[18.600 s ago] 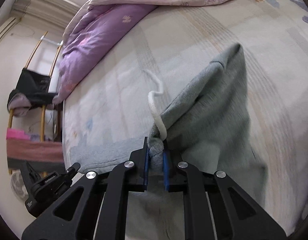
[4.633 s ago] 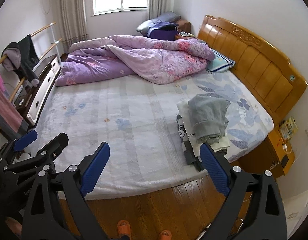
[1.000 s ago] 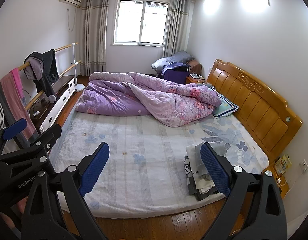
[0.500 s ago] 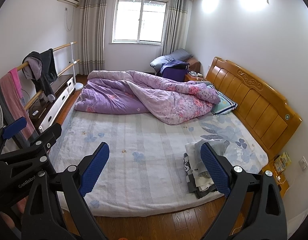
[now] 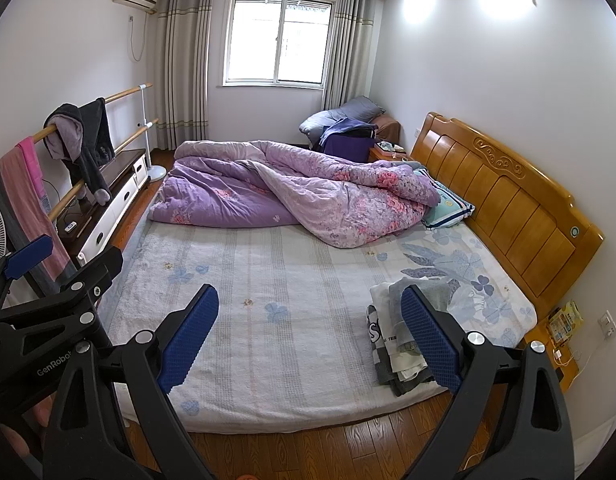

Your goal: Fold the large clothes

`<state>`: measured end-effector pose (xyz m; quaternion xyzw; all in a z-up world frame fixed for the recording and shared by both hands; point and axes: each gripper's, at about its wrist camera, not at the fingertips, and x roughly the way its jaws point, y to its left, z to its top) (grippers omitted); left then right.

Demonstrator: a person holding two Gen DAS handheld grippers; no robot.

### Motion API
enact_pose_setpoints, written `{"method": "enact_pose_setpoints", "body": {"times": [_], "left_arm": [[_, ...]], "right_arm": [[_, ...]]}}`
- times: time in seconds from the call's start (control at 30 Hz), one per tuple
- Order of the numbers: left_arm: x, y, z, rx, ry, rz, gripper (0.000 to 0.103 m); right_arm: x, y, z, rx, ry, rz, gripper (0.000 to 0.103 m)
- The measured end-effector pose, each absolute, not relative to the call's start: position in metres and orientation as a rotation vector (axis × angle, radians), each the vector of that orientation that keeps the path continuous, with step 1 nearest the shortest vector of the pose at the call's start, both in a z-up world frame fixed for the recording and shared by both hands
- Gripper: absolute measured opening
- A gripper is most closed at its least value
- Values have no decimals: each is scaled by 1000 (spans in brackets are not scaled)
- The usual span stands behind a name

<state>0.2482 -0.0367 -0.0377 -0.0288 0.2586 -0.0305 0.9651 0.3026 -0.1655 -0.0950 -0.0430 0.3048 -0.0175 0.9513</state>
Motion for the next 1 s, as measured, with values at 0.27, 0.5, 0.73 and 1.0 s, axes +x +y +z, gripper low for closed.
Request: {"method": "enact_pose_setpoints", "body": {"times": [0.27,0.5,0.73,1.0], "left_arm": [[249,-35,-38,-55,525,-62,94],[250,-35,-38,-54,526,-63,94],[250,-34,-38,-53,527,-65,94],[251,-33,-38,-54,530,-66,94]], "right_arm": [[302,-165,-97,-88,626,-36,89],[303,-165,-97,-89,626,-37,89],[304,-166,-96,-89,627,-36,89],[303,-166,-96,-89,629,-36,89]]}}
